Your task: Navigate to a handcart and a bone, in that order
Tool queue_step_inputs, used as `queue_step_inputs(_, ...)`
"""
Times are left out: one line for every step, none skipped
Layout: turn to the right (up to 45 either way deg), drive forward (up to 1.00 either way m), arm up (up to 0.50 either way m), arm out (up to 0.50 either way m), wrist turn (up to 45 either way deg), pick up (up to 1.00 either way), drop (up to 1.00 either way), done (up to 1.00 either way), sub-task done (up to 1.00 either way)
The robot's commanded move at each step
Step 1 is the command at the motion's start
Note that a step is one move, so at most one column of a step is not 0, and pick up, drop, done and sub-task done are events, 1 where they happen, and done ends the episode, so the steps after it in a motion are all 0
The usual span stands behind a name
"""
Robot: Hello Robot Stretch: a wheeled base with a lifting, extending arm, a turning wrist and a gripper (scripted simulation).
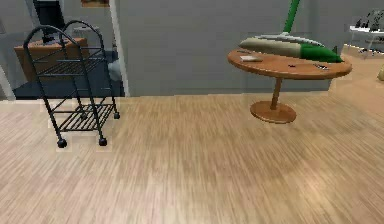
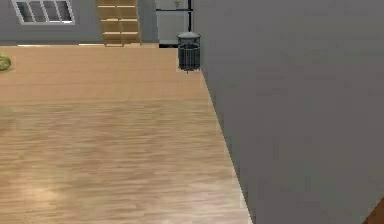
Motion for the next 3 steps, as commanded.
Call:
queue_step_inputs(0.0, 0.65, 0.00, 0.00, 0.0, 0.00, 0.00, 0.00, 0.00)
queue_step_inputs(-45.0, 0.00, 0.00, 0.00, 0.0, 0.00, 0.00, 0.00, 0.00)
queue_step_inputs(-24.0, 0.00, 0.00, 0.00, 0.0, 0.00, 0.00, 0.00, 0.00)
